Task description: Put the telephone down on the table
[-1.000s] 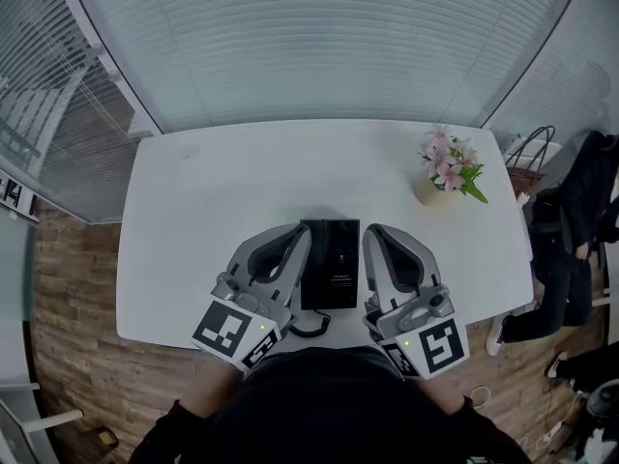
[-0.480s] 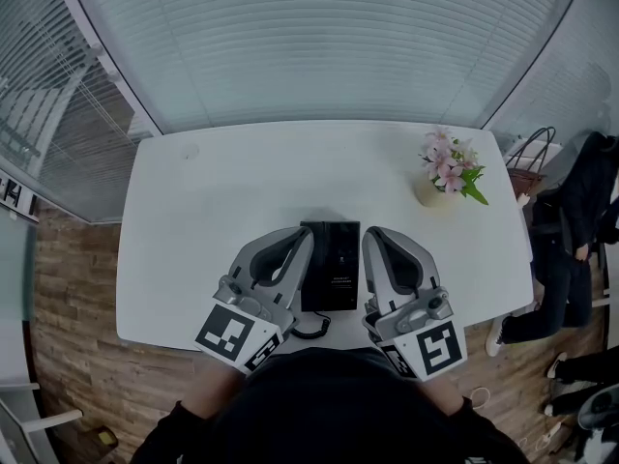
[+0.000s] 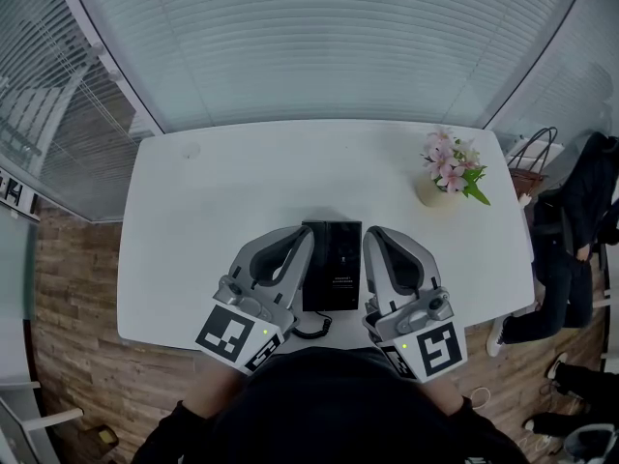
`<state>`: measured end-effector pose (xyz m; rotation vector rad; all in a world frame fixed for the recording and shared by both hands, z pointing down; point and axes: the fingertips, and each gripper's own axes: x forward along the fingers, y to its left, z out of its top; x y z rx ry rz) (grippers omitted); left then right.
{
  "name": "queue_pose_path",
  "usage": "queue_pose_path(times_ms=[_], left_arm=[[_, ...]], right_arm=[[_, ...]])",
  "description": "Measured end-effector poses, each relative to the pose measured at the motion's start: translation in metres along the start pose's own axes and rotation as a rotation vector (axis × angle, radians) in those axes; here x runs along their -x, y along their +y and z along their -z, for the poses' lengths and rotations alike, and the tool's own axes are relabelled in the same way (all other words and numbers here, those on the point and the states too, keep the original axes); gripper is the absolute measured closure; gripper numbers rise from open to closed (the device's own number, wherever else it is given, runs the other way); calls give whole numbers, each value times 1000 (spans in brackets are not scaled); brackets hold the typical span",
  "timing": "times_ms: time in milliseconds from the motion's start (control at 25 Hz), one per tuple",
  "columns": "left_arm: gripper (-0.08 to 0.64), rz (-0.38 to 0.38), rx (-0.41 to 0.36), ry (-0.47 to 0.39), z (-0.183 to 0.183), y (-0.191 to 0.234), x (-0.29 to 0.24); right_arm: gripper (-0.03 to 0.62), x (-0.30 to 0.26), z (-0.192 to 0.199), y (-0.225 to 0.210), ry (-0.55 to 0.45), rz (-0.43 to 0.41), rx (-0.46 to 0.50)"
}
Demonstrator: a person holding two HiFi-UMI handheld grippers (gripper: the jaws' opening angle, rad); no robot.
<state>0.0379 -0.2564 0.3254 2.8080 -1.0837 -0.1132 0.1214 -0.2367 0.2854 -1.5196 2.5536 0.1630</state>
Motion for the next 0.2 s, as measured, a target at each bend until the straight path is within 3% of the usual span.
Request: queue_pose_path(times_ms=[200], left_arm=[[546, -2, -4, -10, -3, -1, 1]], right_arm=[[588, 1, -2, 1, -2, 0, 7]])
